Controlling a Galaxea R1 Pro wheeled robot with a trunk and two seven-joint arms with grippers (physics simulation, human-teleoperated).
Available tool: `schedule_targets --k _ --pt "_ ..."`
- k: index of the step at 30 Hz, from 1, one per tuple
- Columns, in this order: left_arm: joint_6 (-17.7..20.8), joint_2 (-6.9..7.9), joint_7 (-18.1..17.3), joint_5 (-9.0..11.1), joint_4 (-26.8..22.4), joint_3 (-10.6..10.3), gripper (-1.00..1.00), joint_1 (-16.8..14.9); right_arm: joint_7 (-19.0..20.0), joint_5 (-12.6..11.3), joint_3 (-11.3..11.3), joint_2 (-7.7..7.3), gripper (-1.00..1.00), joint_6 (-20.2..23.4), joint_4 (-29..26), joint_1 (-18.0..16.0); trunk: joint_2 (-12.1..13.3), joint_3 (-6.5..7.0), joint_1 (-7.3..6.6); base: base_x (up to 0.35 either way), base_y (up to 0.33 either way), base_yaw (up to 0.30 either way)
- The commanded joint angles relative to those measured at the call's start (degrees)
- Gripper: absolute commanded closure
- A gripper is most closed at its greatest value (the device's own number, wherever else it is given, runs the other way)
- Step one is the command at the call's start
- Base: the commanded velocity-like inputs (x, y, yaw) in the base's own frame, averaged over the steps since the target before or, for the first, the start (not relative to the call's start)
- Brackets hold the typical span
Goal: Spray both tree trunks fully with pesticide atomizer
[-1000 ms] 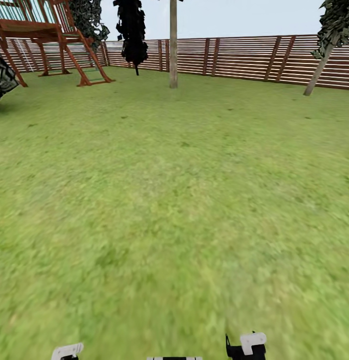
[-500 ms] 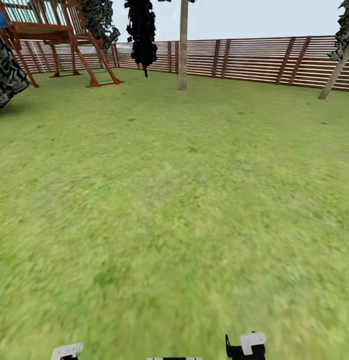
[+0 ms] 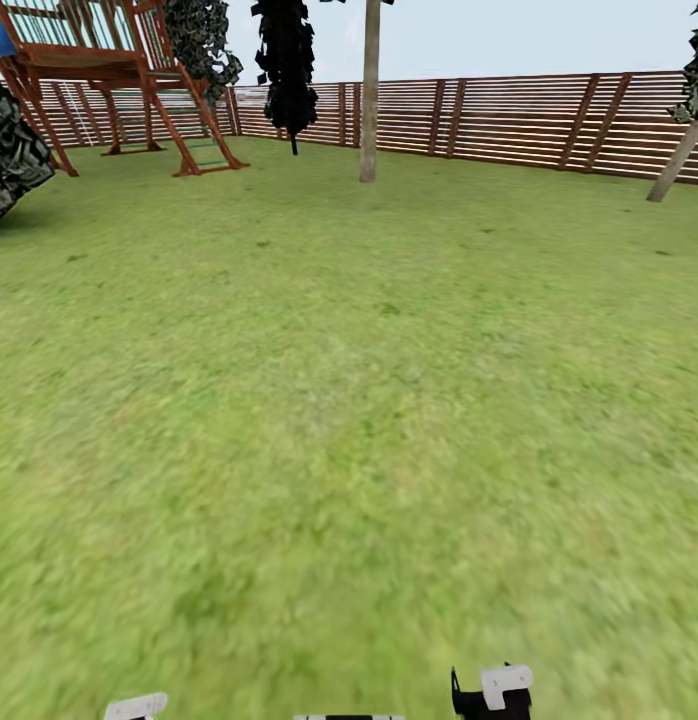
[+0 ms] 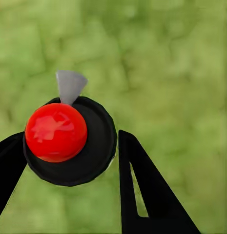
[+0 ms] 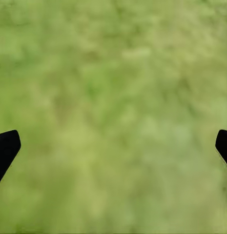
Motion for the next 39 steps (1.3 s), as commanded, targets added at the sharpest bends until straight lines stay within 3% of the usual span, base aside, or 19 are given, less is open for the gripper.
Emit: schedule_targets --k 1,39 --pt "0.0 0.0 0.0 0.0 0.0 0.0 1.0 0.0 0.0 0.0 0.0 0.0 -1.0 0.0 0.1 0.0 0.0 0.0 0.0 0.341 0.0 0.0" --pt "0.1 0.01 0.1 -0.1 0.1 0.0 1.0 0.0 -0.2 -0.2 0.0 0.3 -1.0 0.1 0.9 0.0 0.0 0.0 0.0 0.341 0.0 -0.019"
